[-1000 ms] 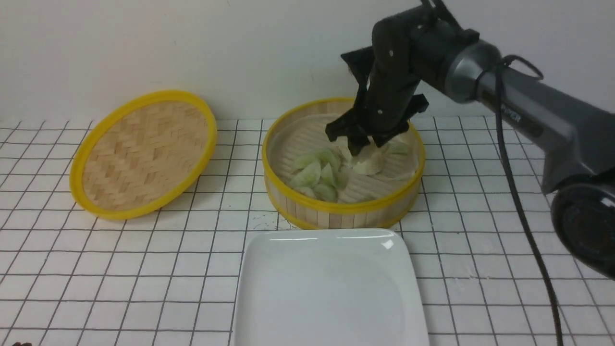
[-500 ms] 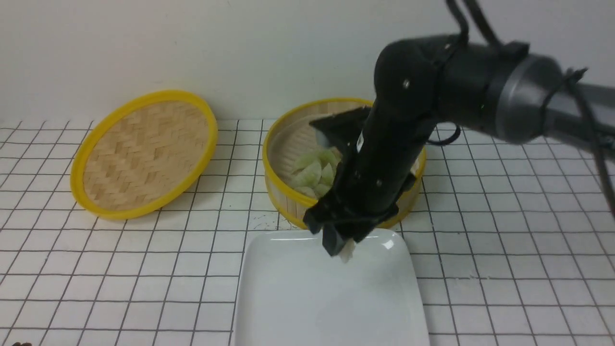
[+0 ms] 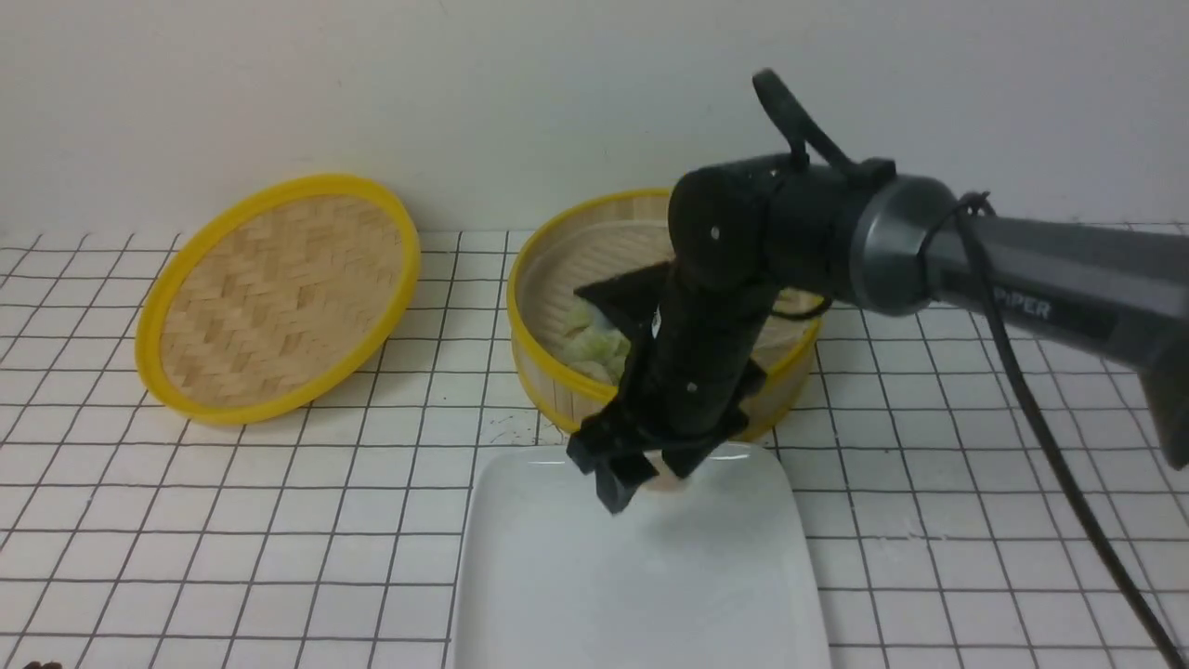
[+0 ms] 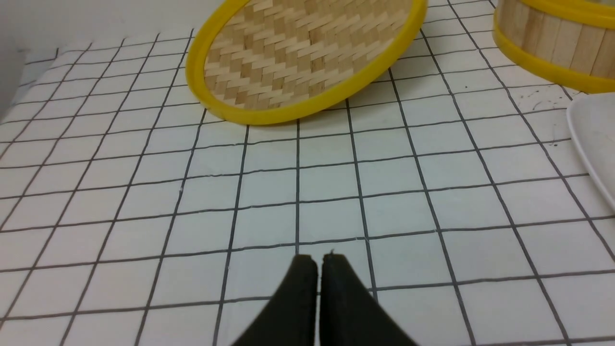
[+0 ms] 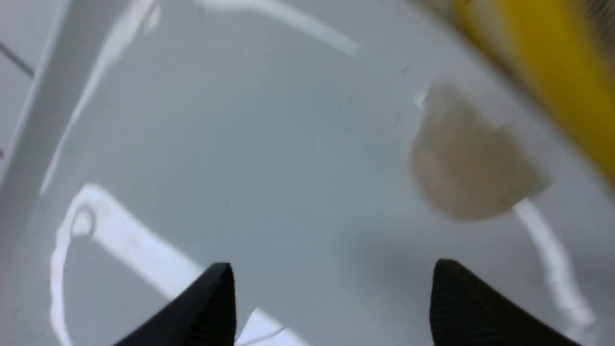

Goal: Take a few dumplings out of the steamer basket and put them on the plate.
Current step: Use the right arm to put the dumpling into the plate, then use the right arm to grab a dumpling from inside the steamer

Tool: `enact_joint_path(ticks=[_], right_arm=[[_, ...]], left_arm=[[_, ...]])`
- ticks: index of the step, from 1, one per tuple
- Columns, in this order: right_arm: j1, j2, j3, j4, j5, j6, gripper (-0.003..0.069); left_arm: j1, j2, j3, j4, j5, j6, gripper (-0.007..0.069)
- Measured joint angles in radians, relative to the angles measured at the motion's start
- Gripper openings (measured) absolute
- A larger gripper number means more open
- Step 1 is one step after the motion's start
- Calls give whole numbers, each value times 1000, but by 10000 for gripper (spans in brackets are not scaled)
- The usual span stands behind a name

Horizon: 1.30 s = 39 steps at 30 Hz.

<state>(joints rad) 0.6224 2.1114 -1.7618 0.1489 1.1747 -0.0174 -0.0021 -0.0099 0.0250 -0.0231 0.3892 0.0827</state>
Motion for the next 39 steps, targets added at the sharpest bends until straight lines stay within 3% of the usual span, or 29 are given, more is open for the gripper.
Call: enact_joint_path(ticks=[3, 7, 18, 26, 30, 39], right_arm=[[-23, 2, -113, -131, -25, 63, 507], [-93, 54, -268, -203, -36, 110, 507], [-215, 330, -491, -167, -18, 121, 509], [-215, 376, -512, -90, -24, 103, 505], [-215, 380, -516, -96, -20, 101, 421], [-215, 355, -597, -56, 62, 91, 421]], left_arm=[[0, 0, 0, 0, 0, 0, -6], [0, 0, 0, 0, 0, 0, -6], [0, 0, 0, 0, 0, 0, -6], [0, 0, 0, 0, 0, 0, -6], [0, 0, 0, 0, 0, 0, -6], [0, 0, 0, 0, 0, 0, -6]])
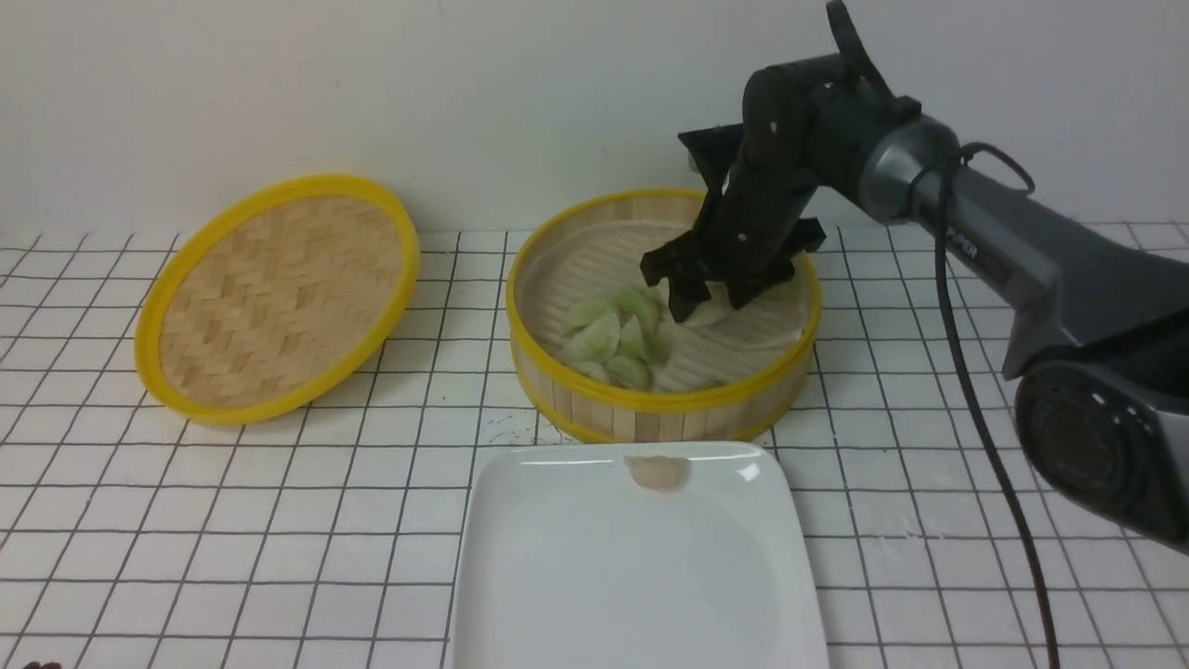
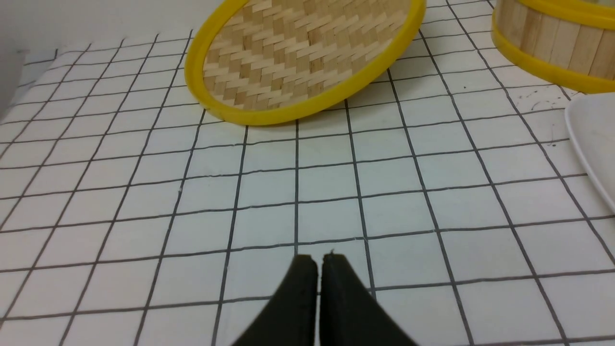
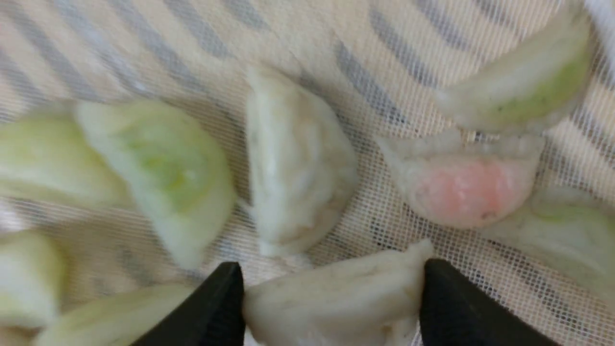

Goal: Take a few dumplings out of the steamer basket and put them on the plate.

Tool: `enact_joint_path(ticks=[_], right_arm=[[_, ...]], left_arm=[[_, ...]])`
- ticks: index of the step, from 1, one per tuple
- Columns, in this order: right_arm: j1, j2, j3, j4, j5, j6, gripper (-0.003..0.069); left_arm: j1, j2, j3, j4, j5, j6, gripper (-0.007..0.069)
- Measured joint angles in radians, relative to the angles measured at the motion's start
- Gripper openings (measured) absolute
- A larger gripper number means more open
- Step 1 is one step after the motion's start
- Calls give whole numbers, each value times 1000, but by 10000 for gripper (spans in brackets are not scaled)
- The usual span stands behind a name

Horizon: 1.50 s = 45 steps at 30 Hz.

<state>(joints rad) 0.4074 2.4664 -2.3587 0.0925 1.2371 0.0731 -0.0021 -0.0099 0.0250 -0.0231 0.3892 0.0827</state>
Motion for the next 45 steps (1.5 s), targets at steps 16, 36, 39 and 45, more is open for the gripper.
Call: enact_joint_path(ticks=[16, 36, 39, 45], right_arm=[[210, -460, 787, 83, -66, -34, 421], [233, -597, 725, 37, -19, -10, 445], [233, -762, 777, 23, -15, 23, 307], [233, -1254, 1038, -46, -134, 98, 15]], left_arm=[[0, 0, 0, 0, 0, 0, -6], [0, 0, 0, 0, 0, 0, -6], [0, 0, 0, 0, 0, 0, -6], [0, 0, 0, 0, 0, 0, -6]])
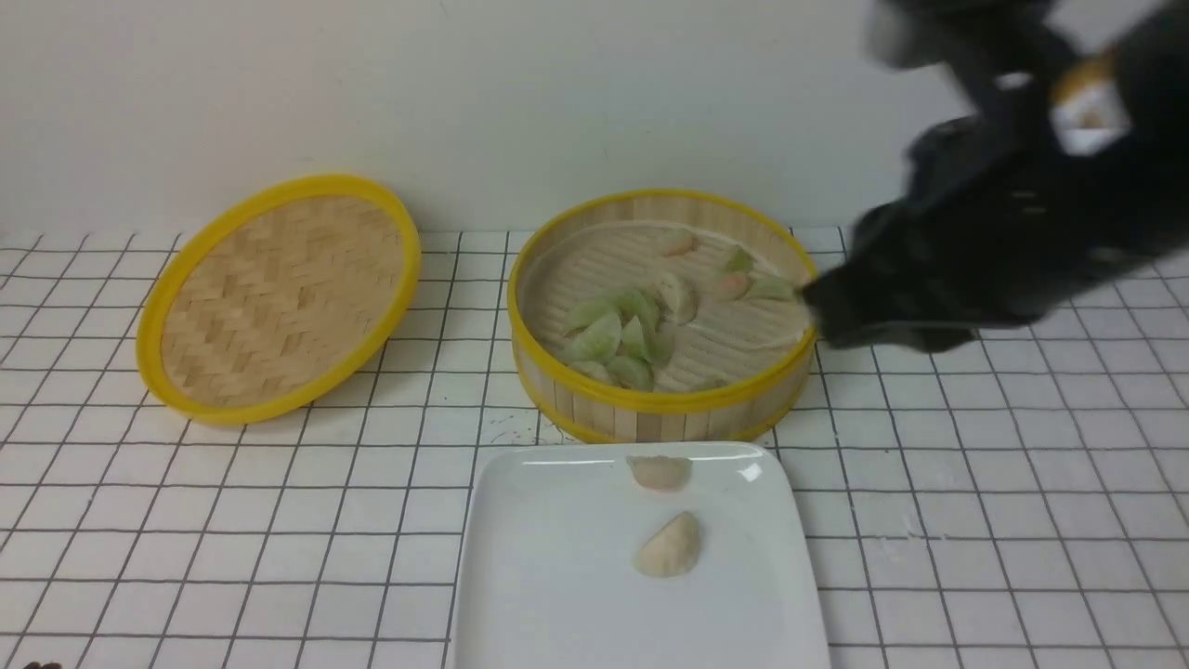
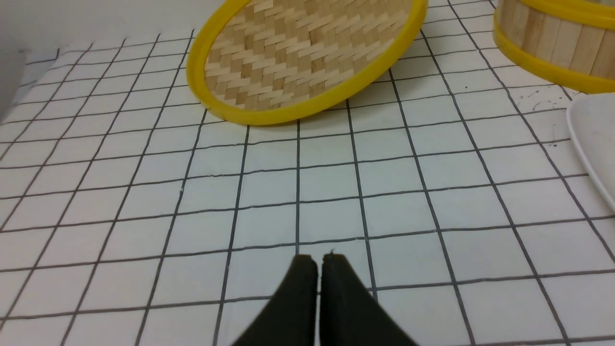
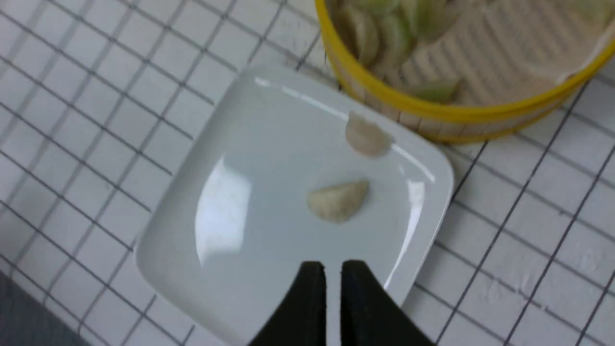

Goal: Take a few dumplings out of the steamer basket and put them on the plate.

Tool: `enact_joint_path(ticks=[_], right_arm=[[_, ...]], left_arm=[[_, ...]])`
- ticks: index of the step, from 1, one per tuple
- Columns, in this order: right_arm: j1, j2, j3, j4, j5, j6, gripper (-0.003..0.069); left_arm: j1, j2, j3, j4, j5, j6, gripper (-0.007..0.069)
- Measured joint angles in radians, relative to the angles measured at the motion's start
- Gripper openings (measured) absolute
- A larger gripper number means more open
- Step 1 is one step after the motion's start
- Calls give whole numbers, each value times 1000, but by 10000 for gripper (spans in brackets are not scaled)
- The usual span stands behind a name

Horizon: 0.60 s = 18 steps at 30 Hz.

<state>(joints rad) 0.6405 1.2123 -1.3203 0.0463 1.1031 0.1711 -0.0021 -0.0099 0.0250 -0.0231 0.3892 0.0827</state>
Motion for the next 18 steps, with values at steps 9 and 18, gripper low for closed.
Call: enact_joint_path(ticks=[9, 18], right_arm=[[0, -787, 604, -169, -616, 96, -14], [0, -1227, 925, -391, -684, 402, -14]], left_arm=[[0, 0, 0, 0, 0, 0, -6], [1, -2, 0, -1, 0, 0, -6]])
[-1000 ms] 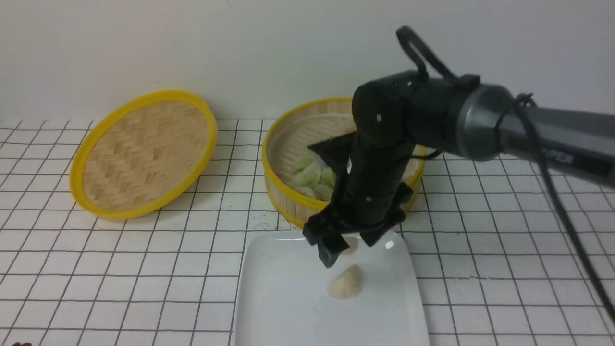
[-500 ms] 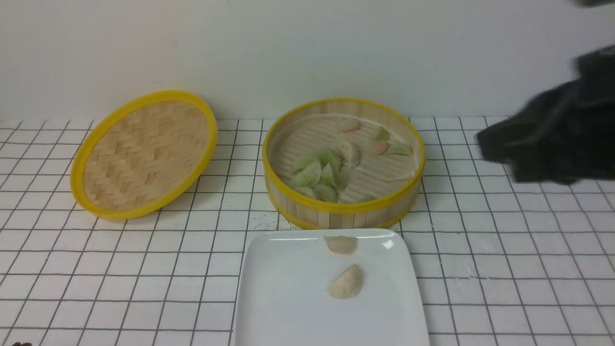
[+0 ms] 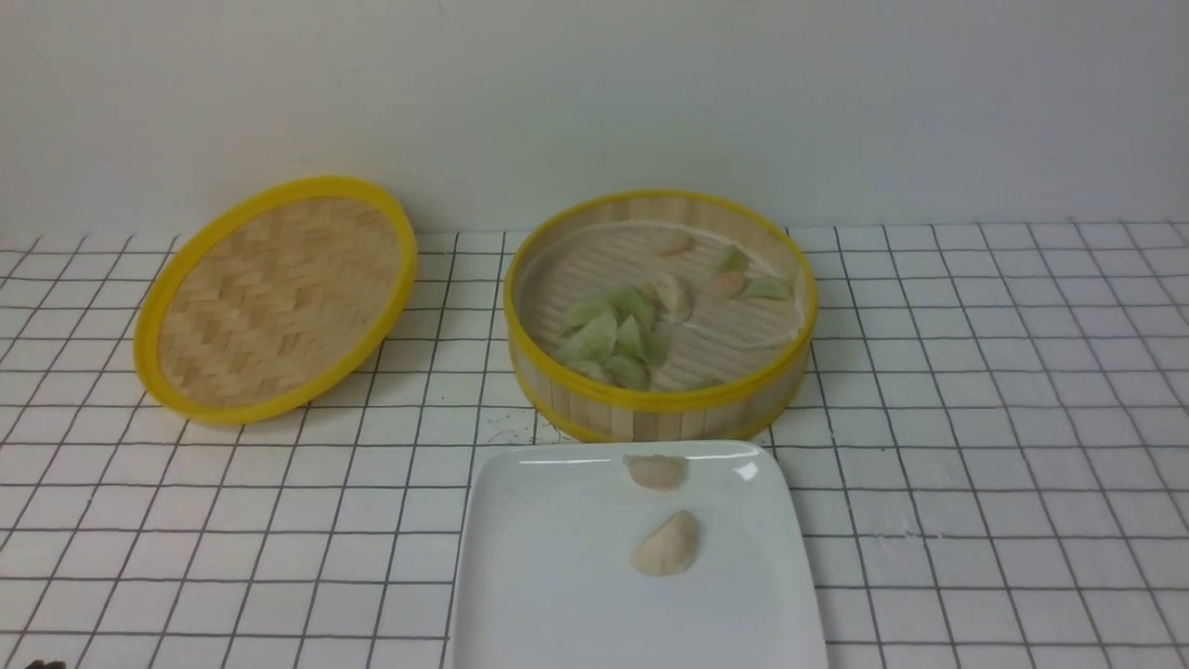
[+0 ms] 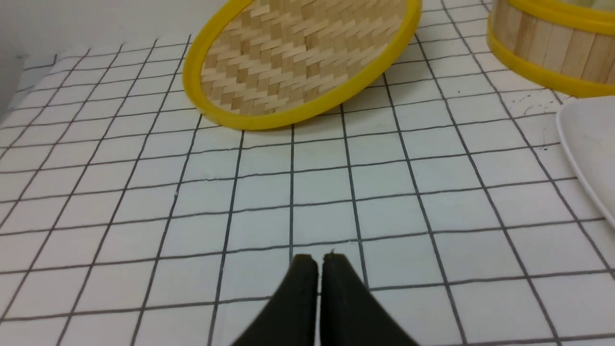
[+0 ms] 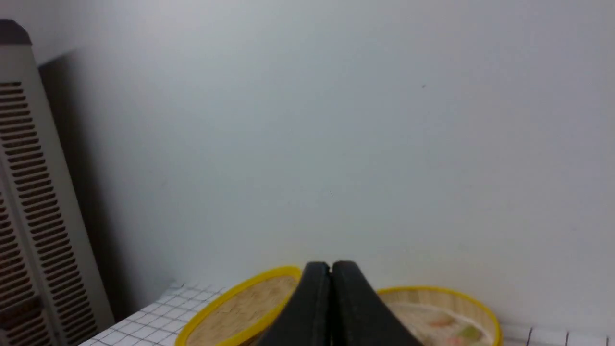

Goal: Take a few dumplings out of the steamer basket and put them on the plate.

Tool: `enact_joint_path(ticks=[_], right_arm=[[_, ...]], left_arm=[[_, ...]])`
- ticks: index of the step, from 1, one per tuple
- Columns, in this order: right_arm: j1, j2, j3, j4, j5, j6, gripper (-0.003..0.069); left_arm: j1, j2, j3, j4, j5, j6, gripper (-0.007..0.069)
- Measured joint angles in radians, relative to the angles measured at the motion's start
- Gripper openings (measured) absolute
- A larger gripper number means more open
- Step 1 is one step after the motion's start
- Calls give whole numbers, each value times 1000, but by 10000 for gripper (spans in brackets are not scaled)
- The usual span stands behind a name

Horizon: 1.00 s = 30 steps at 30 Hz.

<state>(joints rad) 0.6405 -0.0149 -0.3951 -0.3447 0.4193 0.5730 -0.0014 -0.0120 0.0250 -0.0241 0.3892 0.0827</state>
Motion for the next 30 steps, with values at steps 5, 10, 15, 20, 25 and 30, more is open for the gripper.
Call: enact_joint_path(ticks=[5, 10, 15, 20, 25, 30], right_arm=[[0, -1, 26, 9, 33, 95, -14], [0, -1, 26, 8, 31, 107, -14], [0, -1, 26, -1, 27, 90, -14], [0, -1, 26, 87, 23, -78, -14], [0, -1, 26, 303, 11, -394, -14], [0, -1, 26, 386, 10, -548, -14]], left_arm=[[0, -1, 0, 1, 0, 0, -6], [0, -1, 0, 1, 0, 0, -6], [0, -1, 0, 1, 0, 0, -6], [0, -1, 0, 1, 0, 0, -6], [0, -1, 0, 1, 0, 0, -6], [0, -1, 0, 1, 0, 0, -6]])
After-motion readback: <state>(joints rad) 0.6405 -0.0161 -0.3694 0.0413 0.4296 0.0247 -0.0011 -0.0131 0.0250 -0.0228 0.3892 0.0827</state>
